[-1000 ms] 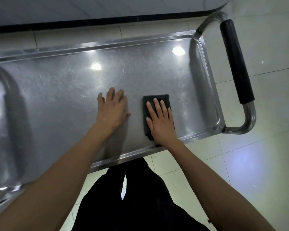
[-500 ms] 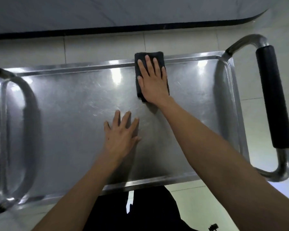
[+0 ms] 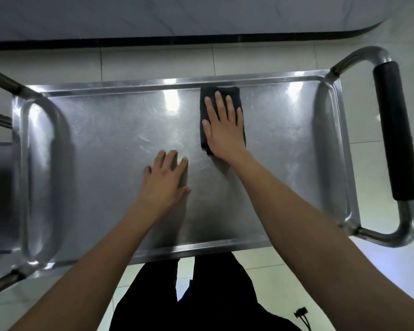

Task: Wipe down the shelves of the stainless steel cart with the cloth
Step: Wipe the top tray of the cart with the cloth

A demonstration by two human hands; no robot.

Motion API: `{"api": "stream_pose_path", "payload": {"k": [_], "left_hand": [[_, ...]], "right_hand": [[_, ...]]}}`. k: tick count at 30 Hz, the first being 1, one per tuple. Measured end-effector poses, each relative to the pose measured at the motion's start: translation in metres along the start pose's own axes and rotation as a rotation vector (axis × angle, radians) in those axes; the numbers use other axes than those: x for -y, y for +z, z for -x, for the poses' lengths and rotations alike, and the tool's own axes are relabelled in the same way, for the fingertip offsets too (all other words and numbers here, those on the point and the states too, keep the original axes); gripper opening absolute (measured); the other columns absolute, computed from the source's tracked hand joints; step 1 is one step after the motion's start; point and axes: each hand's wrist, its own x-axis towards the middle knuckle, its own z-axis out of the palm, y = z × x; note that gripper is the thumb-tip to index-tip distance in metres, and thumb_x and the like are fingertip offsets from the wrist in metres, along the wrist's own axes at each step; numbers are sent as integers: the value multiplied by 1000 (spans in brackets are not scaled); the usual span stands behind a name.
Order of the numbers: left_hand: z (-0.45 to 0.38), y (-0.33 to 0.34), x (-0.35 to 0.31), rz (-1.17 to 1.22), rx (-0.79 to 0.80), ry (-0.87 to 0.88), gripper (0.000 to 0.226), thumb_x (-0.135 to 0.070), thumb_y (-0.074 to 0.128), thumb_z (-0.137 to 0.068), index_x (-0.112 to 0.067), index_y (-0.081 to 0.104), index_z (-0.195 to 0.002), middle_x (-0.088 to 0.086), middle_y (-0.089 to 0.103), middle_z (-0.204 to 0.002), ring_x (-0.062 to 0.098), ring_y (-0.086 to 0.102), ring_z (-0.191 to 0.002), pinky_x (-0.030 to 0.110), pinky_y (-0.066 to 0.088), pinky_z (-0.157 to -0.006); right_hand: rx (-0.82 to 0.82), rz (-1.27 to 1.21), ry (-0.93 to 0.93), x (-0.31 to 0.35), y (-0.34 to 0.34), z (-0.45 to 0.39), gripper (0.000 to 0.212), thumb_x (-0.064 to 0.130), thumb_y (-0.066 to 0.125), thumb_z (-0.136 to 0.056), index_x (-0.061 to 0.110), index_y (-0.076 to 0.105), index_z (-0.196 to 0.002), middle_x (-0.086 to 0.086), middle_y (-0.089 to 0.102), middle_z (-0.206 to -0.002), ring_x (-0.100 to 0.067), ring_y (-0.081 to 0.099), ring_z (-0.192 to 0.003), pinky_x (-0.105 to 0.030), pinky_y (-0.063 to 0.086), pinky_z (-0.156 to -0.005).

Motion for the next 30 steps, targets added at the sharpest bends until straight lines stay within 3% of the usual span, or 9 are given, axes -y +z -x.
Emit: {"api": "stream_pose_path", "payload": {"k": [5, 16, 24, 30], "left_hand": [[5, 5, 8, 2, 32, 33, 86, -56, 60, -90, -26, 13, -155, 7, 2, -165, 35, -1, -152, 60, 30, -114], [12, 9, 15, -18, -23, 126, 84, -56, 68, -84, -22, 24, -148, 8, 19, -153, 38, 15, -143, 64, 42, -96], [16, 2, 28, 133, -103, 89, 72, -43, 70, -87, -7, 39, -140, 10, 31, -151, 30, 27, -141, 56, 43, -98], [25, 9, 44, 148, -162, 102, 60, -36, 75, -86, -3, 48, -128, 15, 34, -147, 33, 34, -138, 49, 48, -100]], "right_hand": [[14, 3, 34, 14, 23, 93, 62, 42, 22, -106, 24, -4, -160, -5, -10, -168, -27, -10, -154, -55, 4, -123], [75, 57, 152, 50, 67, 292, 62, 42, 23, -107, 22, 0, -161, -6, -8, -168, -27, -8, -155, -54, 9, -124], [77, 21, 243, 65, 65, 269, 62, 43, 17, -106, 24, -3, -161, -6, -7, -168, -28, -7, -155, -55, 9, -123], [75, 15, 137, 72, 56, 190, 63, 43, 23, -107, 25, -5, -160, -5, -11, -168, -28, -10, -154, -55, 4, -124]]}}
